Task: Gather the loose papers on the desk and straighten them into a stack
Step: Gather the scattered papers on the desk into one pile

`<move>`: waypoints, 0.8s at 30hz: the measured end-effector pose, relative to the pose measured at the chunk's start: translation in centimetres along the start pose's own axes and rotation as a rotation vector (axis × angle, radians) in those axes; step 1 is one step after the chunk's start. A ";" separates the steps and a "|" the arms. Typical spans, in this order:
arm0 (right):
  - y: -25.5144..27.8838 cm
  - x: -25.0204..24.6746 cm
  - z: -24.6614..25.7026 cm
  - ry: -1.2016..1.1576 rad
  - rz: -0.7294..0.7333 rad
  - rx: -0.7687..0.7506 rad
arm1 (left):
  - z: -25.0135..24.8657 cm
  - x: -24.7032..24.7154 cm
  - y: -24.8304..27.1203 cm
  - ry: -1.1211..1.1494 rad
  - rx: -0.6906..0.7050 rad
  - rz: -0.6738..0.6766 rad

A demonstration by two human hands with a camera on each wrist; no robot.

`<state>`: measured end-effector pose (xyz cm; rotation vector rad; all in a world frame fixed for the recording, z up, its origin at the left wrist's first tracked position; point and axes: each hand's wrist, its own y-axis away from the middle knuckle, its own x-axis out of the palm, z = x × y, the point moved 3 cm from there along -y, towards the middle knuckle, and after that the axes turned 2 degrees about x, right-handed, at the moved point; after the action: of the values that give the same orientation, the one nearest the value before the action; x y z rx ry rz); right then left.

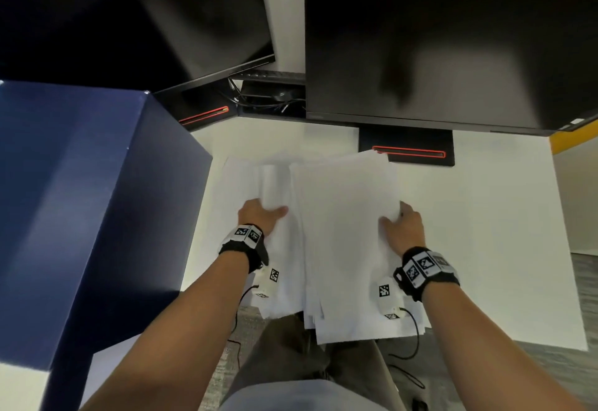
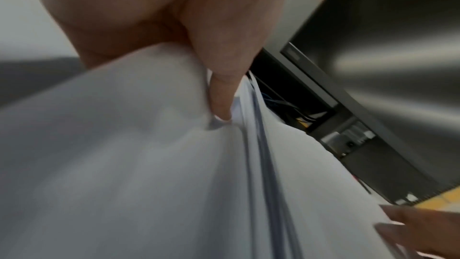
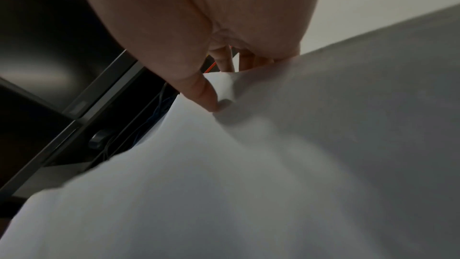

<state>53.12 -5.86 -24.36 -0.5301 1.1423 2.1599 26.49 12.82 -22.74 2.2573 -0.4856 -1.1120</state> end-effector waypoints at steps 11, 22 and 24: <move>1.2 -1.3 -2.1 -0.024 -0.173 0.154 | 0.0 1.8 0.5 0.086 0.069 -0.050; 2.8 -2.8 -4.9 0.037 -0.039 0.033 | 1.0 1.3 2.5 -0.243 0.154 0.177; 4.3 -1.7 -6.2 0.155 0.042 -0.011 | 3.2 1.4 3.4 -0.338 0.166 0.302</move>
<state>51.74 -13.46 -24.25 -0.6941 1.2343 2.1937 24.49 8.37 -22.97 2.0431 -1.0521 -1.3347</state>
